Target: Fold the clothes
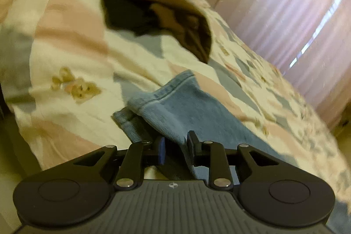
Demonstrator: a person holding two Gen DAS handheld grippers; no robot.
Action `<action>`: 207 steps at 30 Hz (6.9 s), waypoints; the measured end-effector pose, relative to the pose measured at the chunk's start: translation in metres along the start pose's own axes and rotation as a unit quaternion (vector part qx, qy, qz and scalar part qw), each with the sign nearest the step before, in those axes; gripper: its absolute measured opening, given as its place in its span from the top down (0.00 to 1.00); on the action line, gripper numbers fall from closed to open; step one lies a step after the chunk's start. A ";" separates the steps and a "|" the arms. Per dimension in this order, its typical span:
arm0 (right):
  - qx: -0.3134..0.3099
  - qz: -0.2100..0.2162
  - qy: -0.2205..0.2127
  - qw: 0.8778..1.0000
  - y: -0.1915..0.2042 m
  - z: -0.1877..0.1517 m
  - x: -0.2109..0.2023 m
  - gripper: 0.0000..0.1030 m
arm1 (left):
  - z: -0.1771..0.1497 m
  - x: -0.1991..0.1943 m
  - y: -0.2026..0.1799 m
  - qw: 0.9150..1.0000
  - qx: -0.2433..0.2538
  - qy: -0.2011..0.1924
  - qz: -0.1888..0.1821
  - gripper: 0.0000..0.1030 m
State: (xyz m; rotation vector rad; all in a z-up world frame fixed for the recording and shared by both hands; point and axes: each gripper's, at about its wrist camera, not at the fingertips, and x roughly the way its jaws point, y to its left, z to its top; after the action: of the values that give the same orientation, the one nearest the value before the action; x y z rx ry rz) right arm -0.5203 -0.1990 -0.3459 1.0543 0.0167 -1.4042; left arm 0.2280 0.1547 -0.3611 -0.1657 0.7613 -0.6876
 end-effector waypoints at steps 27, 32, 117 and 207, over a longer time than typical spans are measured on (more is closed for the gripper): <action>-0.265 -0.006 -0.067 0.962 0.085 -0.022 -0.041 0.41 | 0.018 -0.014 -0.034 0.983 0.152 -0.046 0.092 0.77; -0.311 -0.037 0.034 0.949 0.081 -0.039 0.014 0.86 | -0.020 0.032 -0.089 0.962 0.266 0.023 0.063 0.73; -0.295 0.048 0.014 0.954 0.171 -0.162 -0.143 0.04 | -0.074 -0.118 -0.148 0.981 0.140 0.109 -0.071 0.29; -0.097 0.257 0.140 0.951 0.100 0.046 0.025 0.82 | -0.131 -0.088 -0.367 0.827 0.393 0.060 -0.397 0.70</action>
State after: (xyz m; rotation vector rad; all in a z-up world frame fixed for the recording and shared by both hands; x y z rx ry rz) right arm -0.4607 -0.2644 -0.2765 0.9963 0.0795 -0.7598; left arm -0.0956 -0.0602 -0.2665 0.3513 0.4464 -1.7740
